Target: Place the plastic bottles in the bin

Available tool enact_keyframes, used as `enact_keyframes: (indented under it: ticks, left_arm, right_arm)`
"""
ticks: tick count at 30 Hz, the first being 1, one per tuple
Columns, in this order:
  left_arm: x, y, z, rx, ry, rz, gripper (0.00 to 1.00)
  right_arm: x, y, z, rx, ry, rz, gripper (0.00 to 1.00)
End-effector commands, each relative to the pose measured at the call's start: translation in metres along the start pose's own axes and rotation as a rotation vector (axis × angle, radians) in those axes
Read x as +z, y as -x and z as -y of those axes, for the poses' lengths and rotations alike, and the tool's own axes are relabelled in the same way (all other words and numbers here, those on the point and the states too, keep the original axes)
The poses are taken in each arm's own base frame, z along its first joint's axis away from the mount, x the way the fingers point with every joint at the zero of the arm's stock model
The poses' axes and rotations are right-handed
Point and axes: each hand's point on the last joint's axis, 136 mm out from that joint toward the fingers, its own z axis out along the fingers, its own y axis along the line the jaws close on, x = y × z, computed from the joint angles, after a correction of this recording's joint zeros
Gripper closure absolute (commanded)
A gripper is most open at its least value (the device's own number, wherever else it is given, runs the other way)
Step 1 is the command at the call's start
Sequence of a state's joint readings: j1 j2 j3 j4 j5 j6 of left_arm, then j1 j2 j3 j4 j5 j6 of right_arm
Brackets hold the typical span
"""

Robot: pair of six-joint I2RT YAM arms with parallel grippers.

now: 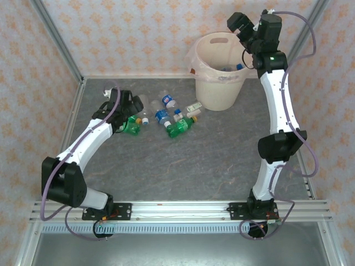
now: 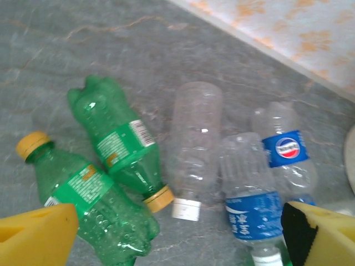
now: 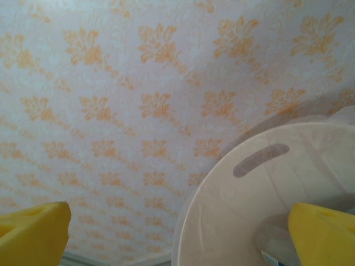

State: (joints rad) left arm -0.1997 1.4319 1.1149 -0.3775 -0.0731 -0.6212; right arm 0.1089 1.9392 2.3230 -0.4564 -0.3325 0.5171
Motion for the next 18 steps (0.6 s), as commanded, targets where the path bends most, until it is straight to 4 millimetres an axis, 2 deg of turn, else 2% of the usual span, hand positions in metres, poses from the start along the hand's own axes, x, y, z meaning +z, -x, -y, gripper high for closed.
enact_keyframes:
  ticks: [1, 5, 9, 18]
  left_arm:
    - [0.018, -0.021, -0.028, -0.126, 0.123, -0.046, 0.06]
    - [0.034, -0.042, -0.040, -0.173, 0.182, -0.107, 0.08]
    - [0.046, -0.052, -0.052, -0.210, 0.232, -0.136, 0.08]
    - [0.066, -0.069, -0.070, -0.275, 0.253, -0.186, 0.13]
  right_arm:
    - [-0.019, -0.009, -0.018, -0.044, 0.054, -0.050, 0.00]
    - [-0.028, -0.020, -0.029, -0.048, 0.088, -0.076, 0.00]
    - [-0.031, -0.032, -0.035, -0.052, 0.108, -0.110, 0.00]
    - [-0.040, -0.031, -0.037, -0.071, 0.102, -0.099, 0.00]
